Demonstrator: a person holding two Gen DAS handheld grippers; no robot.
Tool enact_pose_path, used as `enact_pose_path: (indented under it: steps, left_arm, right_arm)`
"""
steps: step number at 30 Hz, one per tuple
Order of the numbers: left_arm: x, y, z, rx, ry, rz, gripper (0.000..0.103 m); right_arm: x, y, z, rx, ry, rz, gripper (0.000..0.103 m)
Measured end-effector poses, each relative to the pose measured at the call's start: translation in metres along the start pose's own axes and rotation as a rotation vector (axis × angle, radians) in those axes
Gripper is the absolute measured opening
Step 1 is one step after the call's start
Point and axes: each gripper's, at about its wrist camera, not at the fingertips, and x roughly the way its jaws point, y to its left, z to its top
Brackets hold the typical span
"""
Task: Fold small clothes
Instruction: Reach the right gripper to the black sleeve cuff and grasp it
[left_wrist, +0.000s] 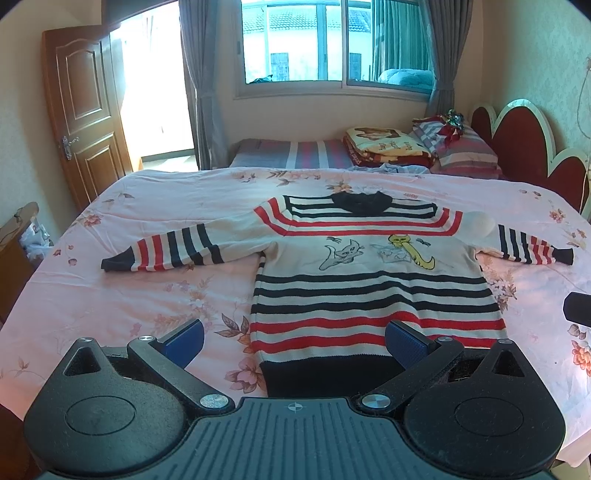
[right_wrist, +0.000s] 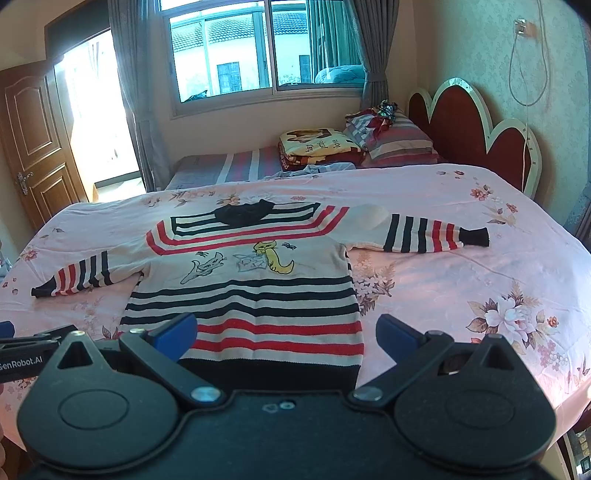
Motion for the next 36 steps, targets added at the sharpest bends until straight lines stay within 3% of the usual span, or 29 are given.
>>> enact_pose_path:
  steps: [22, 29, 36]
  left_arm:
    - [0.029, -0.013, 0.009, 0.019, 0.027, -0.011, 0.103]
    - [0.068, -0.037, 0.024, 0.025, 0.026, -0.008, 0.103]
    - [0.133, -0.075, 0.044, 0.044, 0.066, -0.037, 0.103]
  right_arm:
    - [0.03, -0.013, 0.007, 0.009, 0.025, -0.036, 0.102]
    - [0.067, -0.042, 0.018, 0.019, 0.01, -0.055, 0.102]
    - [0.132, -0.1, 0.033, 0.075, 0.039, -0.083, 0.101]
